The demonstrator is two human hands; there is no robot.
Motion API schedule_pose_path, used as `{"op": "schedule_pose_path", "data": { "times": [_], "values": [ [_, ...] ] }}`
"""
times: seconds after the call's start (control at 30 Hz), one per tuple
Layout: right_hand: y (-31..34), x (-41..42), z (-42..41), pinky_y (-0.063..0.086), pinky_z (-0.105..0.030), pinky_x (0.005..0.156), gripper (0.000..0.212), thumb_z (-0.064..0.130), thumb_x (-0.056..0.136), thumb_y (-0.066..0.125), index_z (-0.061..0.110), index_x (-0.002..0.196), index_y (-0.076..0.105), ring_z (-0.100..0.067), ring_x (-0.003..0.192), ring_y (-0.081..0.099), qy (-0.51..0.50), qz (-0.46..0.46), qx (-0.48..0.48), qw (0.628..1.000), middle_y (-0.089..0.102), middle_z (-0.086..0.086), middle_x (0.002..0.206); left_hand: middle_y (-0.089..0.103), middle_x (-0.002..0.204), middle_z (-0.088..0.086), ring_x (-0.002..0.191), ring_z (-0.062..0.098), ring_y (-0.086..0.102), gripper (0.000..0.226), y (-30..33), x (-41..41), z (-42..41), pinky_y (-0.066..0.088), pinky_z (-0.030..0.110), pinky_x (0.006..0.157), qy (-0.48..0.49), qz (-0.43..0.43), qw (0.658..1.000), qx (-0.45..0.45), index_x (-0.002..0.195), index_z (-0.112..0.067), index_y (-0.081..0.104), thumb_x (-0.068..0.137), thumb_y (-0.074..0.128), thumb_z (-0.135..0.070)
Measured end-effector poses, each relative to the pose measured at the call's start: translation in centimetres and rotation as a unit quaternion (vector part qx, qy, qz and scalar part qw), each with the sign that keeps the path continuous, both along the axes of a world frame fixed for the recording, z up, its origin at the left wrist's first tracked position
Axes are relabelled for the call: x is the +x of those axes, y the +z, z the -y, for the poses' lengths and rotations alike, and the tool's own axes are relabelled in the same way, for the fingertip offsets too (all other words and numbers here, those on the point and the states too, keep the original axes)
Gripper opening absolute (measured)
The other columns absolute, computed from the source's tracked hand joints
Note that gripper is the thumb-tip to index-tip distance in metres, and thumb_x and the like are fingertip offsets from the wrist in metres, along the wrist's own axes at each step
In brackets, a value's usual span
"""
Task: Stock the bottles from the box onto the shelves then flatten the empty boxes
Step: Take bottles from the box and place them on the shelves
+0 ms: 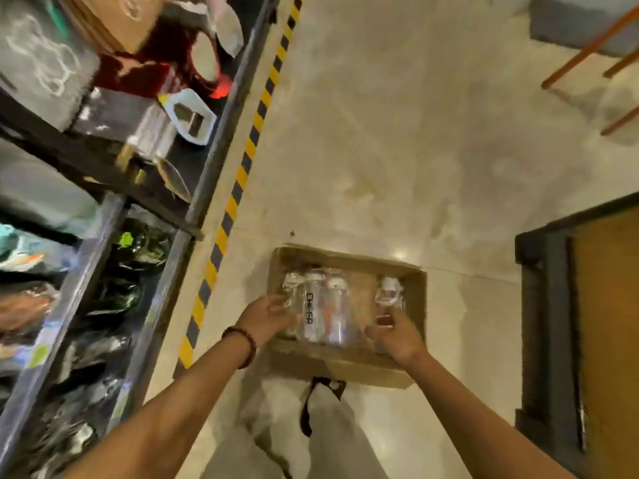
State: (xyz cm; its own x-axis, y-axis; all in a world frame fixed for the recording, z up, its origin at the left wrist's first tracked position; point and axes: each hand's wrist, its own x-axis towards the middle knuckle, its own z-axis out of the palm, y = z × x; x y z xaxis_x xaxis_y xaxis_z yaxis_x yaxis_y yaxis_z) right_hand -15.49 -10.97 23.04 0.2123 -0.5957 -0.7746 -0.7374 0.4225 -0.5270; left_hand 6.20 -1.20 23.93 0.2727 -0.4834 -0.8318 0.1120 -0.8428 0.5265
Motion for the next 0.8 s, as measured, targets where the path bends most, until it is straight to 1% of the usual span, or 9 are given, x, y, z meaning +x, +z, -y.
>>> {"op": "schedule_pose_path", "data": {
  "times": [0.1, 0.2, 0.33, 0.43, 0.53, 0.67, 0.7, 0.73, 0.8],
  "values": [
    [-4.7, -1.3, 1.9, 0.051, -0.034, 0.082, 0.035, 0.022, 0.082, 0.071, 0.021, 0.107, 0.048, -0.019, 0.095, 0.058, 0.007, -0.010, 0.029, 1.000, 0.058, 0.004, 0.094, 0.050, 0.136, 0.009, 0.122, 0.025, 0.050, 0.065, -4.9, -1.5, 3.1, 0.043, 0.035, 0.101, -0.025, 0.015, 0.999, 0.026, 0.135, -0.012, 0.043, 0.079, 0.075, -0.022],
    [-9.8, -1.9, 2.9, 0.051, -0.041, 0.091, 0.040, 0.025, 0.080, 0.072, 0.016, 0.114, 0.052, -0.022, 0.103, 0.058, -0.001, -0.022, 0.046, 0.999, 0.059, -0.004, 0.109, 0.049, 0.135, 0.005, 0.121, 0.024, 0.049, 0.065, -9.8, -2.4, 5.0, 0.043, 0.032, 0.097, -0.048, 0.023, 0.998, 0.046, 0.135, -0.015, 0.043, 0.079, 0.074, -0.024],
    [-17.3, -1.8, 3.5, 0.045, -0.031, 0.094, 0.036, 0.014, 0.089, 0.063, 0.006, 0.121, 0.049, -0.024, 0.112, 0.054, -0.002, -0.034, 0.077, 0.996, 0.056, -0.007, 0.115, 0.043, 0.143, 0.005, 0.129, 0.024, 0.043, 0.068, -17.1, -2.9, 5.8, 0.037, 0.032, 0.105, -0.068, 0.003, 0.996, 0.065, 0.140, -0.014, 0.038, 0.081, 0.072, -0.022],
    [-23.1, -1.4, 3.3, 0.046, -0.034, 0.097, 0.053, 0.021, 0.085, 0.069, 0.006, 0.130, 0.045, -0.023, 0.114, 0.052, 0.034, -0.055, 0.062, 0.996, 0.052, -0.009, 0.126, 0.042, 0.144, 0.006, 0.131, 0.023, 0.042, 0.070, -23.1, -3.3, 5.7, 0.036, 0.028, 0.102, -0.062, -0.013, 0.995, 0.082, 0.142, -0.012, 0.036, 0.082, 0.071, -0.017],
    [-28.8, -0.6, 2.9, 0.050, -0.041, 0.093, 0.063, 0.023, 0.081, 0.073, 0.009, 0.135, 0.043, -0.026, 0.117, 0.051, 0.017, -0.077, 0.054, 0.995, 0.050, -0.010, 0.134, 0.038, 0.147, 0.003, 0.133, 0.021, 0.039, 0.072, -29.2, -3.6, 5.7, 0.035, 0.029, 0.102, -0.091, -0.007, 0.992, 0.090, 0.143, -0.016, 0.033, 0.082, 0.070, -0.020],
    [-36.3, 0.2, 2.8, 0.043, -0.035, 0.098, 0.068, 0.028, 0.083, 0.070, 0.010, 0.139, 0.037, -0.026, 0.123, 0.047, 0.048, -0.085, 0.031, 0.995, 0.048, -0.010, 0.138, 0.037, 0.147, 0.003, 0.133, 0.019, 0.038, 0.075, -37.3, -4.0, 6.0, 0.036, 0.029, 0.102, -0.086, 0.035, 0.991, 0.098, 0.144, -0.014, 0.031, 0.081, 0.071, -0.018],
    [-38.1, 0.3, 2.8, 0.041, -0.036, 0.101, 0.069, 0.030, 0.083, 0.069, 0.011, 0.140, 0.036, -0.027, 0.125, 0.046, 0.056, -0.089, 0.023, 0.994, 0.047, -0.009, 0.140, 0.039, 0.145, 0.000, 0.129, 0.018, 0.041, 0.075, -39.2, -4.2, 6.1, 0.040, 0.029, 0.098, -0.084, 0.042, 0.990, 0.101, 0.144, -0.013, 0.031, 0.081, 0.071, -0.018],
    [-39.8, 0.4, 2.7, 0.039, -0.037, 0.103, 0.071, 0.030, 0.083, 0.069, 0.012, 0.142, 0.033, -0.027, 0.127, 0.043, 0.056, -0.090, 0.019, 0.994, 0.044, -0.009, 0.142, 0.044, 0.139, -0.002, 0.121, 0.015, 0.045, 0.072, -40.9, -4.4, 6.3, 0.046, 0.025, 0.088, -0.080, 0.046, 0.990, 0.104, 0.142, -0.013, 0.032, 0.082, 0.070, -0.018],
    [-43.0, 0.7, 2.6, 0.037, -0.038, 0.105, 0.079, 0.028, 0.081, 0.071, 0.012, 0.145, 0.027, -0.029, 0.131, 0.038, 0.034, -0.080, 0.025, 0.996, 0.037, -0.010, 0.145, 0.052, 0.123, -0.001, 0.103, 0.011, 0.049, 0.060, -44.1, -4.7, 6.5, 0.046, 0.017, 0.067, -0.078, 0.077, 0.987, 0.115, 0.134, -0.014, 0.041, 0.082, 0.070, -0.019]
  ]
}}
